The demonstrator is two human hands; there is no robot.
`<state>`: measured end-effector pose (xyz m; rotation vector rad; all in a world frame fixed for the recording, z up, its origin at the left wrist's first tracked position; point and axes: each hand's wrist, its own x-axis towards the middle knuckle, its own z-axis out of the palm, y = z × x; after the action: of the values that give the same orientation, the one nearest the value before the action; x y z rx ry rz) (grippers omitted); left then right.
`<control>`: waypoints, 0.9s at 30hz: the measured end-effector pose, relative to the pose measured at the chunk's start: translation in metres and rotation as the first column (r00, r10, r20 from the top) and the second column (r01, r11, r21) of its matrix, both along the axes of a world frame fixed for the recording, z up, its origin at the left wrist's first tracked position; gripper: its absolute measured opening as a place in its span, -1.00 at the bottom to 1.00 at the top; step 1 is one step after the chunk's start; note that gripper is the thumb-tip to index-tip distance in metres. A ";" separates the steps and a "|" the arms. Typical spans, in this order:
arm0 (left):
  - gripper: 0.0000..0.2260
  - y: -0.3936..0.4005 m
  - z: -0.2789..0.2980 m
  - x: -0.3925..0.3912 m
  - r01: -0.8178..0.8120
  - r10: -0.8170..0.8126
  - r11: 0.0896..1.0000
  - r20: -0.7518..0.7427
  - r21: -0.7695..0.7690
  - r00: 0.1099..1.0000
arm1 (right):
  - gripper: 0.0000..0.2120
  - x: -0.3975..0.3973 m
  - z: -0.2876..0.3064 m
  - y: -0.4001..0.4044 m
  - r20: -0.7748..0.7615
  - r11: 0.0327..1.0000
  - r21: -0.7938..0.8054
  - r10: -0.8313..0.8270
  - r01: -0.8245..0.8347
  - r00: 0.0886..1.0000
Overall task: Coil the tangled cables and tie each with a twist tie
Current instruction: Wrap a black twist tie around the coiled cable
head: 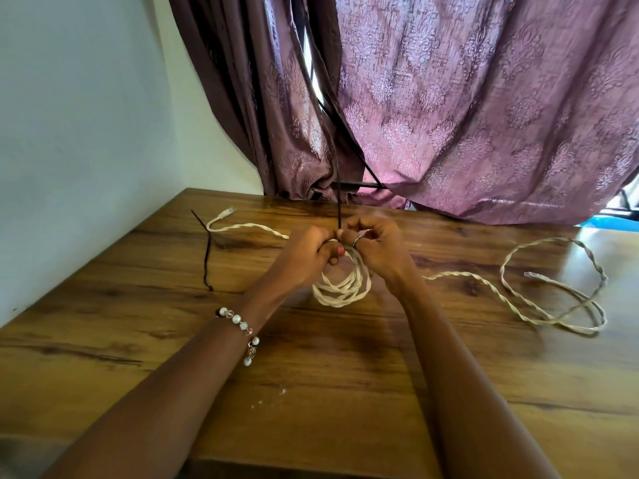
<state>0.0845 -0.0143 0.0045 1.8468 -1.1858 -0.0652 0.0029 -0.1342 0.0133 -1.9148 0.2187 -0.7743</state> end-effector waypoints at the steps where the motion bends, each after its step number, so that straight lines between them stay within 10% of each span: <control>1: -0.81 -0.001 -0.001 0.000 0.009 -0.009 1.000 0.027 0.004 1.000 | -0.97 -0.001 0.002 -0.001 0.027 1.000 -0.016 -0.012 0.013 1.000; 6: -0.81 -0.004 -0.001 -0.001 0.051 -0.048 0.999 0.128 -0.016 0.991 | -0.92 -0.008 0.011 0.005 0.136 1.000 0.008 0.008 -0.009 0.991; 15: -0.77 -0.004 -0.001 0.002 0.032 -0.010 0.995 0.227 -0.091 0.974 | -0.93 -0.009 0.019 0.011 0.354 0.751 0.630 -0.050 -0.198 0.934; 27: -0.76 -0.014 -0.012 -0.009 0.044 -0.012 0.992 0.259 -0.117 0.966 | -0.92 -0.010 0.022 0.013 0.415 0.696 0.680 -0.106 -0.230 0.904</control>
<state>0.0757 -0.0284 -0.0071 1.7679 -1.3630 0.2349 -0.0073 -0.1217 0.0354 -0.9625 0.1469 -0.8751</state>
